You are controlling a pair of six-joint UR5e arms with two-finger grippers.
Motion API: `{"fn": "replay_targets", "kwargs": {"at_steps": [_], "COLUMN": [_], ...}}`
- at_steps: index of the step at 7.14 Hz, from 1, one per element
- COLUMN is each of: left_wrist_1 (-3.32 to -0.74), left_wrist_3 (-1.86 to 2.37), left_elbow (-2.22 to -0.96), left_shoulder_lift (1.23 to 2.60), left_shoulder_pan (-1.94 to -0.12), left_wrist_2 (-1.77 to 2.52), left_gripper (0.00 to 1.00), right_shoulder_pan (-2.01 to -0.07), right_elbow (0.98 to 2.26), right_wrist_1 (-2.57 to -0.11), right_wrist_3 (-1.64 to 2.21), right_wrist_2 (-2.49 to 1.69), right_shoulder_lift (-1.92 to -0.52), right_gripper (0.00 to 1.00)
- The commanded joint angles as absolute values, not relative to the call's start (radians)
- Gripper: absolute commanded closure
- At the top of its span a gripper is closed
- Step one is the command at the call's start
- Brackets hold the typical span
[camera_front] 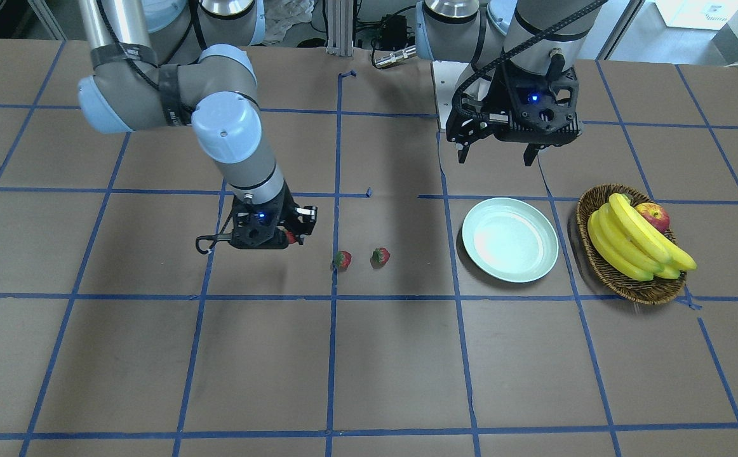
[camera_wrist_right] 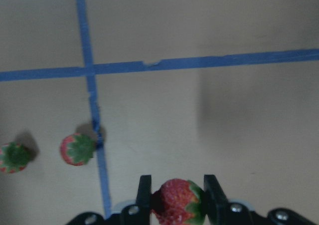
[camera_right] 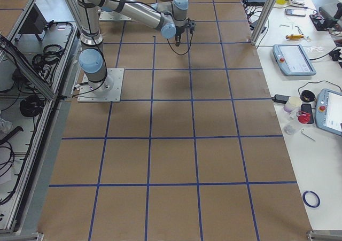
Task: Collect all strawberries into plate
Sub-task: 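Carry the last strawberry with the right gripper and place it in the row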
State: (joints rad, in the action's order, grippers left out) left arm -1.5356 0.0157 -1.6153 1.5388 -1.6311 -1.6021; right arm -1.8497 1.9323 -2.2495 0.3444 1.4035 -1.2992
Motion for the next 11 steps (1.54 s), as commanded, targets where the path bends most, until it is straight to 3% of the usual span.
{"fn": "replay_targets", "kwargs": {"at_steps": [1, 4, 7, 8, 9, 10, 11], "left_wrist_1": [-1.536, -1.536, -1.536, -1.536, -1.536, -1.536, -1.536], "left_wrist_3": [0.017, 0.017, 0.017, 0.017, 0.017, 0.017, 0.017], "left_elbow": [-1.615, -1.615, -1.615, -1.614, -1.615, -1.615, -1.615], "left_shoulder_lift": [1.540, 1.540, 1.540, 1.540, 1.540, 1.540, 1.540], "left_shoulder_pan": [-1.632, -1.631, -1.631, -1.631, -1.631, -1.631, -1.631], "left_wrist_2": [-1.601, -1.601, -1.601, -1.601, -1.601, -1.601, -1.601], "left_gripper": [0.00, 0.00, 0.00, 0.00, 0.00, 0.00, 0.00], "right_shoulder_pan": [-2.003, -2.091, -2.102, -2.102, -2.102, -2.102, -2.102], "right_elbow": [1.809, 1.657, 1.646, 1.646, 1.644, 1.640, 1.638], "right_wrist_1": [-2.321, -2.325, -2.330, -2.332, -2.329, -2.330, -2.327], "right_wrist_3": [0.510, 0.577, 0.592, 0.594, 0.592, 0.591, 0.591], "right_wrist_2": [1.349, 1.345, 1.273, 1.267, 1.267, 1.269, 1.267], "right_shoulder_lift": [-1.189, -1.034, -0.980, -0.977, -0.974, -0.977, -0.986], "right_gripper": [0.95, 0.92, 0.91, 0.82, 0.31, 0.06, 0.00]}}
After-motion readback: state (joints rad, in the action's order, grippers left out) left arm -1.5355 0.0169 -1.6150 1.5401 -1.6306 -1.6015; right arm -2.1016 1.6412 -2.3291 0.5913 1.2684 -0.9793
